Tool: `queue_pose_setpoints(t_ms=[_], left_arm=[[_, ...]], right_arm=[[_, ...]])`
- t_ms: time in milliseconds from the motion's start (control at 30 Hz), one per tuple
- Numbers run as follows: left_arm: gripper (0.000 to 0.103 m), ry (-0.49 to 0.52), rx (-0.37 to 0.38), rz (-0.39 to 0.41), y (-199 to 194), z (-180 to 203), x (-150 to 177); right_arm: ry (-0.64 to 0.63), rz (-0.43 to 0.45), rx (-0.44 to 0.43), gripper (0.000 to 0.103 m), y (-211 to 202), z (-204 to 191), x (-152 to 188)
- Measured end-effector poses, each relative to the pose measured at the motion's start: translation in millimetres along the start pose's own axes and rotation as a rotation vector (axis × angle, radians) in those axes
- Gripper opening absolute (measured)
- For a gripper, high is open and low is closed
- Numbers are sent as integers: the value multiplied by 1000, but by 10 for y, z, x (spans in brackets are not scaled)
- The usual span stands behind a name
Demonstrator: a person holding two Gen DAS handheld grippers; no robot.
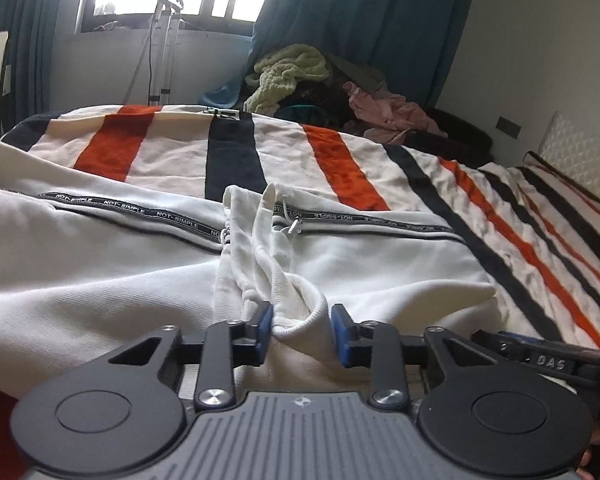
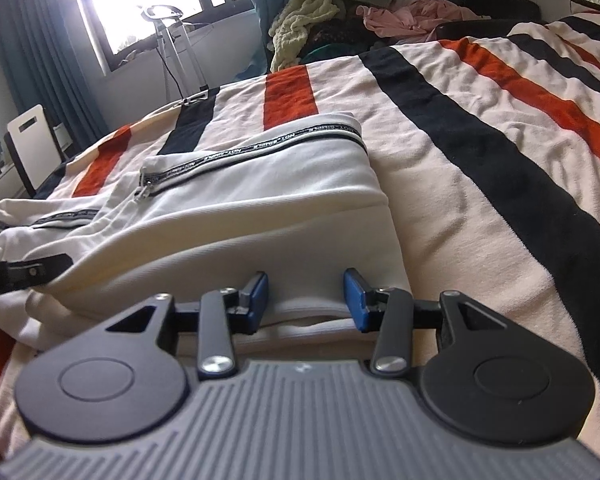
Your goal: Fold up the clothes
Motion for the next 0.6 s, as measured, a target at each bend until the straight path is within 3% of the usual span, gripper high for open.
queue_pose_setpoints(t_ms=[133, 300, 367, 533, 600], left_arm=[[30, -123, 13, -48, -97, -129, 43], [32, -178, 0, -73, -73, -224, 75], [37, -187, 4, -75, -75, -232, 64], [67, -220, 31, -81, -68, -240, 70], [67, -218, 29, -78, -69, -220, 75]], right_arm=[[1, 1, 1, 43, -3, 1, 3], [2, 2, 3, 43, -6, 3, 7], [3, 3, 4, 43, -7, 4, 8], [3, 4, 6, 43, -11, 4, 12], [-3, 5, 8, 43, -13, -3, 14]])
Point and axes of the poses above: each gripper's, at about its wrist camera, not at the fingertips, and y roughly the way its jaws point, z to its right, x to its underside, the point moved 6 cm from there along y, roughly the way its jaws point, and after that the axes turned 9 degrees about -y, right-handed, at the moved point
